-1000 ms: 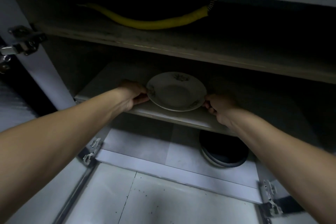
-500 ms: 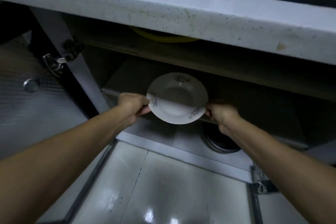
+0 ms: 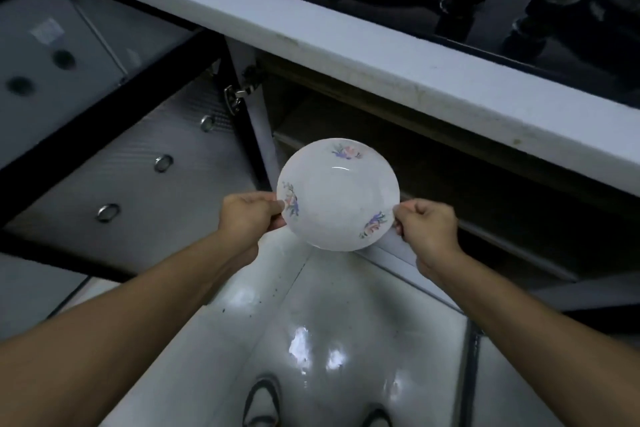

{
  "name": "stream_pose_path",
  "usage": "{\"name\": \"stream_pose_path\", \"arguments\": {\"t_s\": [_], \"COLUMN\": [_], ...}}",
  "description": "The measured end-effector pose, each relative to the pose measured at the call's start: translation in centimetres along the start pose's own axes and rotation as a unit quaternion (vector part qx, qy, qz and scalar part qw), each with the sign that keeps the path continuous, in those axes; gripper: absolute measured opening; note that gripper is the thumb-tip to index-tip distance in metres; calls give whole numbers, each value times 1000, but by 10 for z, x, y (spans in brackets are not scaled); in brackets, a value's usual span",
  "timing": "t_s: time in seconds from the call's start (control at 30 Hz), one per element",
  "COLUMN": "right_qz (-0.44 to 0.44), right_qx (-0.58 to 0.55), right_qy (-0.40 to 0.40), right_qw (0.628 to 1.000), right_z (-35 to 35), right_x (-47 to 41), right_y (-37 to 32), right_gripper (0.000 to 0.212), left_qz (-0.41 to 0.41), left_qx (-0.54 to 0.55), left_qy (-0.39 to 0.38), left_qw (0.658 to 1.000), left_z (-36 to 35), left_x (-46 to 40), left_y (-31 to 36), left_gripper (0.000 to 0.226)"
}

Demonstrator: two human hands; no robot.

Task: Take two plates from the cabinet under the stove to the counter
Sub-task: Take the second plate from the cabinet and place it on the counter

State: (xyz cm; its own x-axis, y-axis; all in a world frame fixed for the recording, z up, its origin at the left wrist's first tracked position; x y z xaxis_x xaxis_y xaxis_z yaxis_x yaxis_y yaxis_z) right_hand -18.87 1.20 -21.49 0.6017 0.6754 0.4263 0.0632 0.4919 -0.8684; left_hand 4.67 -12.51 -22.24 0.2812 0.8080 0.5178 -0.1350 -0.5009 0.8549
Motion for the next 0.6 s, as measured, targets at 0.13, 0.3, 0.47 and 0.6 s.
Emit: {"name": "stream_pose_path", "arguments": {"t_s": [0.13, 0.3, 0.47, 0.6], "right_qz": [8, 19, 40, 43], "right_qx": [6, 1, 4, -7], "right_qy": [-6, -15, -15, -21], "right_qw": [1000, 1000, 999, 999], "right_z": [-7, -13, -13, -7], "right_x": [45, 101, 167, 228], "right_y": [-20, -48, -79, -104], "right_gripper": [17, 15, 14, 14], "left_qz": [4, 0, -18, -30], "left_qx": [9, 25, 6, 8], "left_qy": [23, 37, 25, 16], "left_qw": [1000, 999, 1000, 999], "left_z": [26, 53, 78, 92], "left_x": [55, 115, 172, 230], "left_y": [17, 41, 66, 91], "left_gripper": [8, 13, 9, 7]}}
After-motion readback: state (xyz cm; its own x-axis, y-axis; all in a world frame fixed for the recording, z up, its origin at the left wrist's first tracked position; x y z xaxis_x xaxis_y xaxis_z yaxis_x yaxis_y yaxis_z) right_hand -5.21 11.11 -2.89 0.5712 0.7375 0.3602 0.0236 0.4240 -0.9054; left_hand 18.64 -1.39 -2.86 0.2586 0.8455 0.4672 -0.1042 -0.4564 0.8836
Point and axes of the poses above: each hand's wrist, its own x-axis away from the middle knuckle, its own z-axis out of the back of the hand, y = z × x, the point moved 5 cm from there along -x, towards the middle knuckle, and after that the axes turned 12 degrees about -y, right-handed, at the moved point
